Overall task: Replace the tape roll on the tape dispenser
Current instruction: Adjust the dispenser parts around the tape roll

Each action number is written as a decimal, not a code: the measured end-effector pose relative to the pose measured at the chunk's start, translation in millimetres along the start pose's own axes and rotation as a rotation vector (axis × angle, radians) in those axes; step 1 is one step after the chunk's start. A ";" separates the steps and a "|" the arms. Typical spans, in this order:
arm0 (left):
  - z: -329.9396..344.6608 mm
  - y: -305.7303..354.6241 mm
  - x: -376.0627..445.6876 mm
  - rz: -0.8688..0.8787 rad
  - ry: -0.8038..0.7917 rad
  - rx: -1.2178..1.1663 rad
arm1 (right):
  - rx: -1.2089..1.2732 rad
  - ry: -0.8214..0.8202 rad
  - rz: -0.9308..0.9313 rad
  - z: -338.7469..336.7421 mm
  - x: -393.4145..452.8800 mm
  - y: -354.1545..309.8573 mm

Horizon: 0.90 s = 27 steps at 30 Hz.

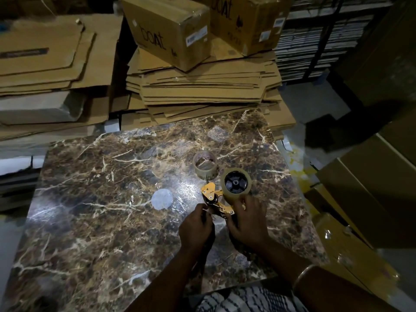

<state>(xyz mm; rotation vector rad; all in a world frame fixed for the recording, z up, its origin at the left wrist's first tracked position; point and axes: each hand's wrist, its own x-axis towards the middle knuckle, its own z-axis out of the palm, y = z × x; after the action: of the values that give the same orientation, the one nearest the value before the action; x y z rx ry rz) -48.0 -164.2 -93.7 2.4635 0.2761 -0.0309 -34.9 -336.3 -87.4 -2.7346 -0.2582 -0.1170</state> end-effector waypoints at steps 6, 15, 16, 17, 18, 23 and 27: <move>-6.4 -15.2 5.8 0.097 -0.080 -0.095 | -0.003 -0.057 -0.135 2.0 6.0 -14.4; -17.2 -37.8 16.2 0.204 -0.203 -0.154 | -0.001 -0.041 -0.116 4.2 23.5 -35.0; -18.0 -40.7 16.3 0.224 -0.212 -0.152 | -0.016 -0.063 -0.153 4.9 27.0 -34.0; -19.1 -43.2 15.6 0.239 -0.216 -0.156 | -0.039 -0.095 -0.184 4.9 31.5 -33.6; -21.0 -43.8 14.8 0.244 -0.216 -0.163 | -0.065 -0.128 -0.205 5.0 36.2 -33.3; -25.3 -43.3 13.4 0.240 -0.226 -0.171 | -0.186 -0.229 -0.294 6.8 57.8 -38.0; -30.8 -42.0 14.1 0.230 -0.244 -0.260 | -0.184 -0.218 -0.307 8.2 63.3 -41.2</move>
<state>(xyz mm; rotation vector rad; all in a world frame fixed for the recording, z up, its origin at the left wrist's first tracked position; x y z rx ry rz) -44.3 -110.4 -96.2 2.1907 -0.1038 -0.1840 19.4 -285.4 -72.1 -2.8702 -0.7630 0.0800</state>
